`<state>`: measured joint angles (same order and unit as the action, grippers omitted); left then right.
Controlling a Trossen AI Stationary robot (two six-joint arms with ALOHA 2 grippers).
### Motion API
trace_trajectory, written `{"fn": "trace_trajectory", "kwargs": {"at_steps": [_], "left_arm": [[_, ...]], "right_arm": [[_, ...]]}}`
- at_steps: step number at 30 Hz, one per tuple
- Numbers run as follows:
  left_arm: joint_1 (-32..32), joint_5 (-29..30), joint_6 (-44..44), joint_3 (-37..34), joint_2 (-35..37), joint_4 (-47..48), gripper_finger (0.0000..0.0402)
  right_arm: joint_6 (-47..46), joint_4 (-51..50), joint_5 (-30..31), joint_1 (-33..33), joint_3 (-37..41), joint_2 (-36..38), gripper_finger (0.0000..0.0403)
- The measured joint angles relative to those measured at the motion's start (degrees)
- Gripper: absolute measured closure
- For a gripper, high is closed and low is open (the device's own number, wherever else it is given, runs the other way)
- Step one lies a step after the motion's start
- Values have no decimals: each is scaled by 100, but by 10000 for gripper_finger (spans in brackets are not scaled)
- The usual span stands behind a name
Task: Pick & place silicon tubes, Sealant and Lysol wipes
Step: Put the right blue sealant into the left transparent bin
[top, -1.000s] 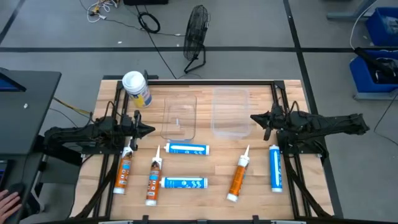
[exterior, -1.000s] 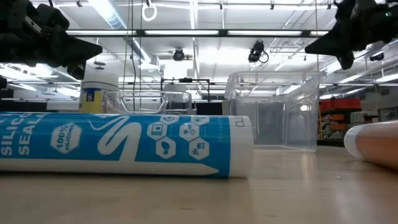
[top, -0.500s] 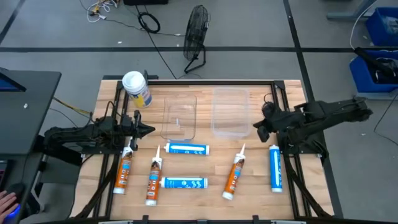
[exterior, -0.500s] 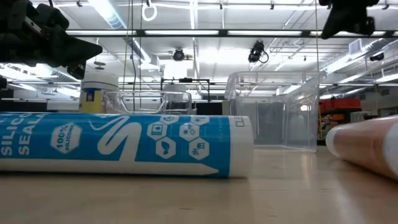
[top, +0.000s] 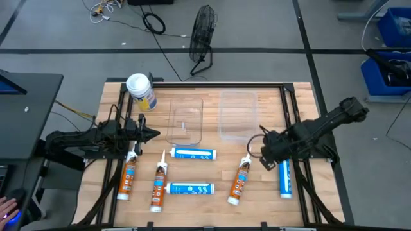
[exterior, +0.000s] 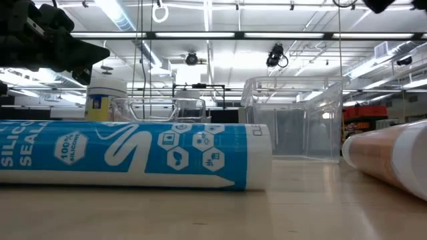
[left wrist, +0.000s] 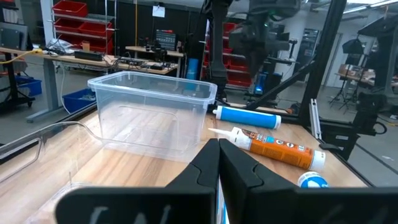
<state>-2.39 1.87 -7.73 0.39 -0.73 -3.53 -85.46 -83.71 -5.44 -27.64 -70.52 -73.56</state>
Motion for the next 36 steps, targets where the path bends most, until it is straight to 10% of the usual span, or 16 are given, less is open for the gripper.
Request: {"fn": "trace_trajectory", "kwargs": {"at_steps": [10, 26, 36], "left_arm": [[0, 0, 91, 0, 0, 0, 390], [-1, -1, 92, -1, 0, 0, 390], [0, -2, 101, 0, -1, 83, 390]], "right_arm": [[-1259, 73, -314, -1053, 0, -486, 344], [-2020, 391, -922, -1503, 264, -1427, 117], [-3031, 1845, -896, -2060, 1329, -1414, 100]]}}
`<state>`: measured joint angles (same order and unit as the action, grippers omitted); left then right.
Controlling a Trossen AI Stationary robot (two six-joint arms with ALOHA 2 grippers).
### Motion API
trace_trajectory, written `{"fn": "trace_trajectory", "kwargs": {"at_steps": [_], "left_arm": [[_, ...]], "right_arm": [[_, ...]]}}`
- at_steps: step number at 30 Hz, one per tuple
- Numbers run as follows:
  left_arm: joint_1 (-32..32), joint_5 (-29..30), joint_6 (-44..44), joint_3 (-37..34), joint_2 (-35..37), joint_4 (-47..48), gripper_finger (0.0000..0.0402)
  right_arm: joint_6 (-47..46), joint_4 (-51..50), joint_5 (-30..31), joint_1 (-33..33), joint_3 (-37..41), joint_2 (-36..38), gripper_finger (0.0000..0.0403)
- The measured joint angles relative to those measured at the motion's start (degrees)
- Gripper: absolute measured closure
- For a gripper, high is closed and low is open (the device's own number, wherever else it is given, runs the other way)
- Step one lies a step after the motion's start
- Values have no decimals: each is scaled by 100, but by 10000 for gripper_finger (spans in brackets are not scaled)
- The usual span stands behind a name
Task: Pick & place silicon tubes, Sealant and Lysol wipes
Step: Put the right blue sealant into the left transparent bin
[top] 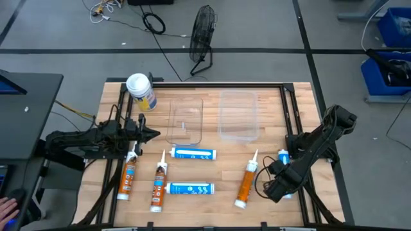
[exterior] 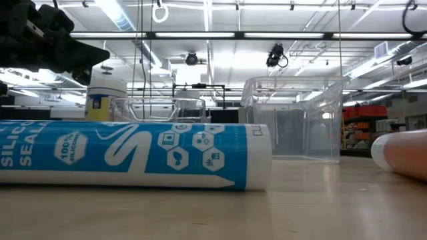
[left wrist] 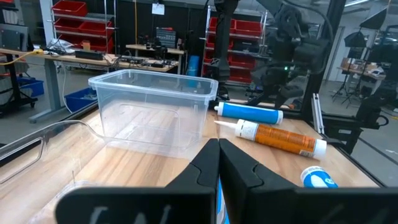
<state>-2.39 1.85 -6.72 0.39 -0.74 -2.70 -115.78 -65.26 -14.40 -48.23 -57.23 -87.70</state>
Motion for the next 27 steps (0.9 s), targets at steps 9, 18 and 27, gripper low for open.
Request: {"fn": "trace_trajectory", "kwargs": {"at_steps": [9, 18, 27], "left_arm": [[0, 2, 7, 1, 1, 3, 390], [0, 1, -7, 0, 1, 4, 390], [-2, 2, -9, 0, 1, 3, 390]], "right_arm": [[-581, 1113, 47, -383, 749, 2, 107], [-830, 2041, 54, -478, 1377, 7, 110], [-806, 2129, 217, -476, 1423, 7, 167]]}}
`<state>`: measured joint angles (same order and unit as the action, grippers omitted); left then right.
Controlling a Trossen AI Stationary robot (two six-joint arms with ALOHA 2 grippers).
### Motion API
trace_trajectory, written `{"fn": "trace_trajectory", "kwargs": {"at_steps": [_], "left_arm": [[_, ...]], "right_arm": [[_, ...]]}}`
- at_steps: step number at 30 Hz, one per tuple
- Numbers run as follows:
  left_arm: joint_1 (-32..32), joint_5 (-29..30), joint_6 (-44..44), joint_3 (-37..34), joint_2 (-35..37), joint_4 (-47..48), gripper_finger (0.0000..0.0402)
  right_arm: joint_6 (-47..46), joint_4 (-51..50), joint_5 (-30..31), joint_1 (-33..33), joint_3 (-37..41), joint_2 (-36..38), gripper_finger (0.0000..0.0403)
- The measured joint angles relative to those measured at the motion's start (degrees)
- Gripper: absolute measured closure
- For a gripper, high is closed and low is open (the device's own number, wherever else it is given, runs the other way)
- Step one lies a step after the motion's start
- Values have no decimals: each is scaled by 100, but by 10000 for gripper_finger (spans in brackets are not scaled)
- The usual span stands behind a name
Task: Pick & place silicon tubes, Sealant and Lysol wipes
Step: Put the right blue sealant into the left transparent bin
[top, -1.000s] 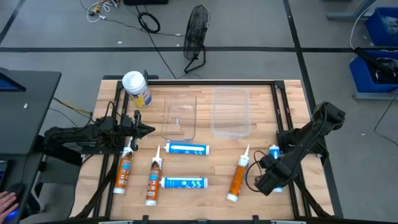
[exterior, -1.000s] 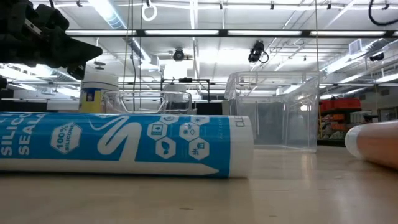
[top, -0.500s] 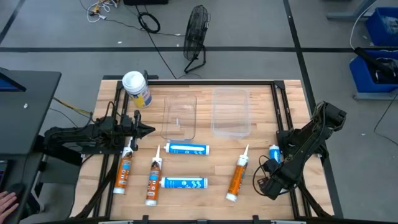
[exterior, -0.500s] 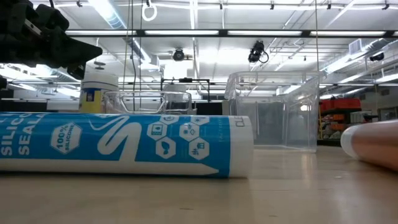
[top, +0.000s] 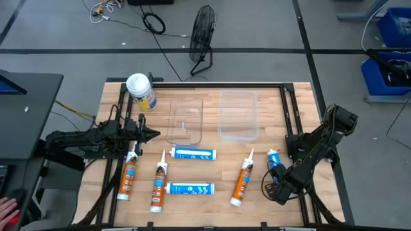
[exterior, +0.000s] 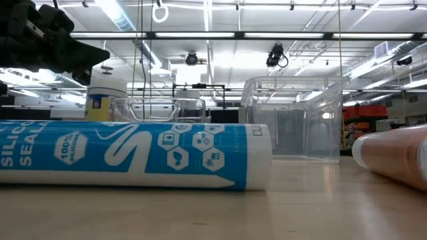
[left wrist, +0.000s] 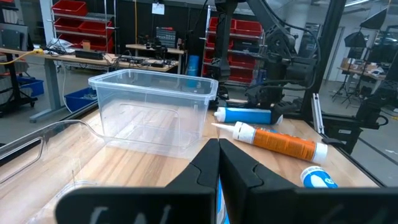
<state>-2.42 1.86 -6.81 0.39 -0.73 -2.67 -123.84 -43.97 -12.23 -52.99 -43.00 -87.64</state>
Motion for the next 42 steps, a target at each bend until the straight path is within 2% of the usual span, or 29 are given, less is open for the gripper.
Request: {"fn": "trace_trajectory", "kwargs": {"at_steps": [4, 11, 18, 24, 35, 42], "left_arm": [[2, -2, -2, -1, 0, 2, 390], [1, -1, 45, 0, 0, -40, 390], [1, 1, 42, 0, 0, -291, 390], [2, 0, 7, 1, 0, -302, 390], [2, 0, -54, 1, 0, -306, 390], [0, 1, -133, 1, 0, -307, 390]], "right_arm": [[36, 0, -2, 1, 0, 4, 191], [151, -40, 346, -37, -11, 12, 191], [130, -724, 1069, -213, -242, -7, 191], [178, -531, 1096, -239, -269, -7, 191], [-29, -458, 1782, -500, -309, -7, 191], [-353, -622, 2465, -814, -498, -4, 191]]}}
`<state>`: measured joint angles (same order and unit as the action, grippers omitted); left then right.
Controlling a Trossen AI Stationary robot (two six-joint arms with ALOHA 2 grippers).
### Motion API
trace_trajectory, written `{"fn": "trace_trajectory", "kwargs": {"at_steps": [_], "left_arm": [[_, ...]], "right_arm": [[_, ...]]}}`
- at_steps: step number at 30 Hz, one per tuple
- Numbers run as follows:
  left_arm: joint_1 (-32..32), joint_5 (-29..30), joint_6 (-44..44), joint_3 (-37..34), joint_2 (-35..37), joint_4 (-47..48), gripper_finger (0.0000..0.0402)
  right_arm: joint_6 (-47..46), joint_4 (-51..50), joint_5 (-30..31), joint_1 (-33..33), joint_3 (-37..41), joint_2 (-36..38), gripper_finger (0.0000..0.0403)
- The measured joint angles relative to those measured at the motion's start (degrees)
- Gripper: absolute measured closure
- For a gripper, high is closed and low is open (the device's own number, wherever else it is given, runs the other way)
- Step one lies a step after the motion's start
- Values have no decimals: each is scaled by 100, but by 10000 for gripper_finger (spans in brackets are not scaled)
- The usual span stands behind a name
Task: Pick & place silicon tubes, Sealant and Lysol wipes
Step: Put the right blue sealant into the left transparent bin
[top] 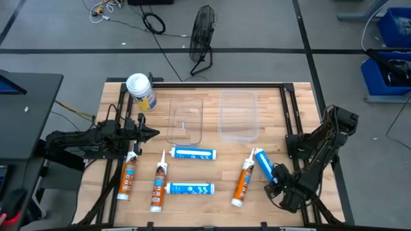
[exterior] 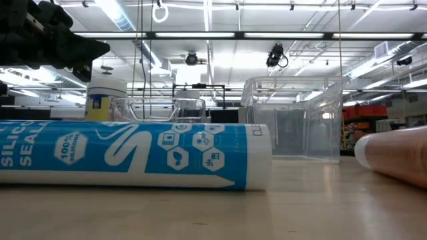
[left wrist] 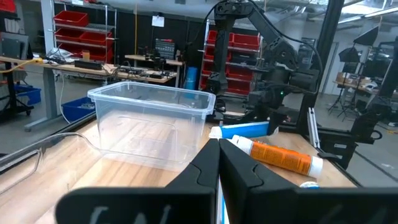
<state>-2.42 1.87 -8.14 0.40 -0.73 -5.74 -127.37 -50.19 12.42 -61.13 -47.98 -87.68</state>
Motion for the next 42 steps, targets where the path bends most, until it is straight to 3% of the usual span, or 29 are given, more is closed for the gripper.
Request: {"fn": "trace_trajectory", "kwargs": {"at_steps": [7, 13, 20, 28, 34, 36, 42], "left_arm": [[2, 0, -67, -1, 0, -2, 390], [0, -2, -222, 0, 0, -4, 390], [2, -2, -388, -1, 0, -4, 390], [2, -23, -1329, 0, 0, -98, 390], [2, -252, -1482, -2, 0, -166, 390], [2, -425, -1480, -2, 0, -175, 390], [7, -456, -1382, -2, 0, -175, 390]], "right_arm": [[-383, -107, 540, -285, -152, 2, 191], [-284, -123, 1352, -323, -274, 2, 191], [-269, -96, 1771, -476, -274, 2, 191], [-215, -8, 2594, -512, -274, 2, 191], [-107, -22, 3091, -511, -272, 2, 191], [-85, -20, 2969, -511, -272, 2, 191], [441, 90, 1619, -326, -270, -15, 192]]}}
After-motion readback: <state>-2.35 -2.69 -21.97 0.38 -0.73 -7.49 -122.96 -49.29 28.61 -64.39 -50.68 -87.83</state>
